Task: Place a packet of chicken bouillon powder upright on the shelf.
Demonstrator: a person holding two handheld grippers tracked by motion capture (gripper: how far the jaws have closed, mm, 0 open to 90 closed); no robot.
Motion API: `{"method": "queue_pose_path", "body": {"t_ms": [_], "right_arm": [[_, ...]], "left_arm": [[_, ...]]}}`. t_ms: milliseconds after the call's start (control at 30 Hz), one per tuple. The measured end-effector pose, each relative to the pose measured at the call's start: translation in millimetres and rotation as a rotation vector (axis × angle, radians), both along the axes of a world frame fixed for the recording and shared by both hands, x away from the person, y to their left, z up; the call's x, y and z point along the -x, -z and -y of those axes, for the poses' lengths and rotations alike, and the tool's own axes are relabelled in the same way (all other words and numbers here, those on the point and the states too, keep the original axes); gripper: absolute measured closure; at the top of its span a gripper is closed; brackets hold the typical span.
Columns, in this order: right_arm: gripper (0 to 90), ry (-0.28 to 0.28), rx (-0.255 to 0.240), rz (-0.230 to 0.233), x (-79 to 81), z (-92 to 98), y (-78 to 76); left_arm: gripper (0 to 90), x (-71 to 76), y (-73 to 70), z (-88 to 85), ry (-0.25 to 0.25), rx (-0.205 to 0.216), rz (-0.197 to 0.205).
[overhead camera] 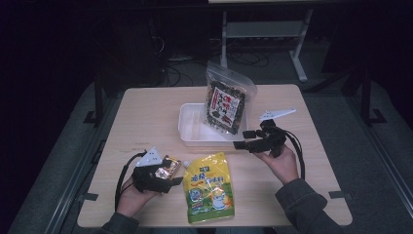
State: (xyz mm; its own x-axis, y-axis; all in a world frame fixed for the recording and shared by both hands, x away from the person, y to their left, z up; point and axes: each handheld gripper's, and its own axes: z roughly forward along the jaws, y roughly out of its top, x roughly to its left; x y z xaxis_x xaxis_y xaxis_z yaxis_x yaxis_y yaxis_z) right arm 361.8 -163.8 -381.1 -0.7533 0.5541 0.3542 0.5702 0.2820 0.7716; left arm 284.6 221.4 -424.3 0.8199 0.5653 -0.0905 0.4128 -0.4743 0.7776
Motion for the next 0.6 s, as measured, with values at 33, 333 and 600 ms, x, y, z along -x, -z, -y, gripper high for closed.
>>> {"method": "queue_pose_path", "body": {"t_ms": [33,333,600], "right_arm": [[28.8,-0.003,0.002,-0.004,0.5,-0.7,1.1],[29.4,-0.029,0.036,-0.038,4.6,-8.8,10.3],[29.7,-0.058,0.074,-0.078,8.6,-16.1,21.1]], "left_arm": [[22.6,0.1,0.3,0.3,0.001,-0.002,-0.002],[23.4,1.0,3.0,5.6,0.013,-0.015,-0.008],[24.2,2.1,5.6,10.6,0.025,-0.023,-0.014]]}}
